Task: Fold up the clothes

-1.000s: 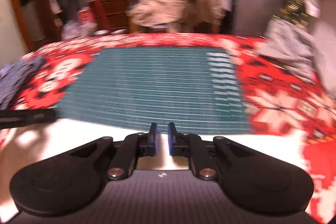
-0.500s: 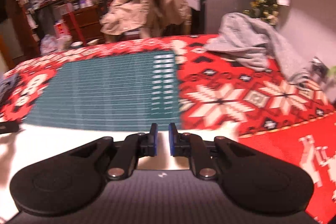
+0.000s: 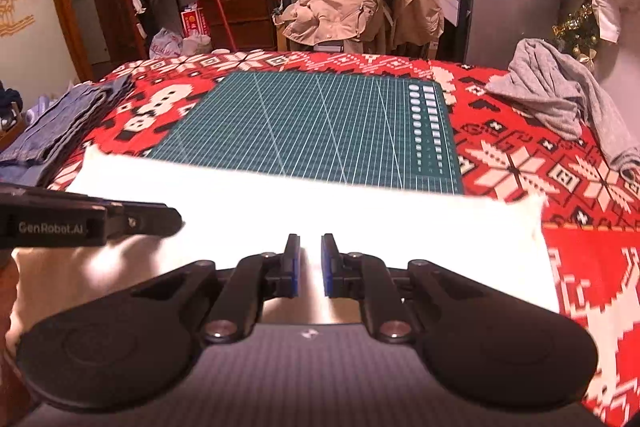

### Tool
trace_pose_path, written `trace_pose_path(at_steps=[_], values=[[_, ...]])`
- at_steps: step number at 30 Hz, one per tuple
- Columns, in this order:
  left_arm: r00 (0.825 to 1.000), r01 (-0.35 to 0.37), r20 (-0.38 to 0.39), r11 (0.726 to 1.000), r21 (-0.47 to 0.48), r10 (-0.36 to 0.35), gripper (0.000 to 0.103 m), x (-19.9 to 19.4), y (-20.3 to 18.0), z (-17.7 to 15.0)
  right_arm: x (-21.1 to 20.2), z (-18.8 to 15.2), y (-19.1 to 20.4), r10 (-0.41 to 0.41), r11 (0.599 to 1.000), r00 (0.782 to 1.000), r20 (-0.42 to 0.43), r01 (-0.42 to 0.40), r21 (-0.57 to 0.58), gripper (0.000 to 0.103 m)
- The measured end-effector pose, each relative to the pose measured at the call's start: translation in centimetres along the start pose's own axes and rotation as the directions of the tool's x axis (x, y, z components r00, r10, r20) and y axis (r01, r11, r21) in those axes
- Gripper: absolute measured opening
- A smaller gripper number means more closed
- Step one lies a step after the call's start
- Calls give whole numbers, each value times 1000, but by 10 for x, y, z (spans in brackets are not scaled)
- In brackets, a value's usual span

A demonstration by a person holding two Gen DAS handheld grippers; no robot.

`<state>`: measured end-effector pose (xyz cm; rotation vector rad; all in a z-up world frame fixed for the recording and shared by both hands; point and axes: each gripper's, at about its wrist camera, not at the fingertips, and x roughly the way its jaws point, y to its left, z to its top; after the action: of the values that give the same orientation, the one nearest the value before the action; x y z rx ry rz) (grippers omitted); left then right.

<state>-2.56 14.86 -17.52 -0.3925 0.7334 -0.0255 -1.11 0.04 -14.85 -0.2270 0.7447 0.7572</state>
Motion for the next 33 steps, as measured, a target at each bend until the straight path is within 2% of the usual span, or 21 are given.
trace_pose_path(at_steps=[7, 17, 21, 25, 28, 33], values=[[1000, -12, -26, 1000, 5, 12, 9, -22, 1, -17, -28, -23, 0, 5, 1000, 1000, -30, -5, -18, 12], [996, -49, -68, 996, 71, 54, 8, -47, -10, -39, -61, -48, -8, 29, 999, 997, -75, -31, -24, 12], [998, -18, -51, 998, 60, 21, 8, -44, -18, -32, -69, -41, -10, 45, 999, 999, -25, -45, 12, 7], [999, 14, -30, 997, 75, -12, 8, -25, -34, -19, -55, -20, 2, 54, 999, 998, 19, -54, 5, 7], [1000, -4, -29, 995, 98, 6, 8, -9, -44, -15, -37, -8, 14, 66, 998, 998, 25, -66, -5, 8], [998, -1, -61, 996, 87, 7, 8, -4, -40, -25, -14, -14, 25, 64, 997, 997, -35, -66, -50, 8]])
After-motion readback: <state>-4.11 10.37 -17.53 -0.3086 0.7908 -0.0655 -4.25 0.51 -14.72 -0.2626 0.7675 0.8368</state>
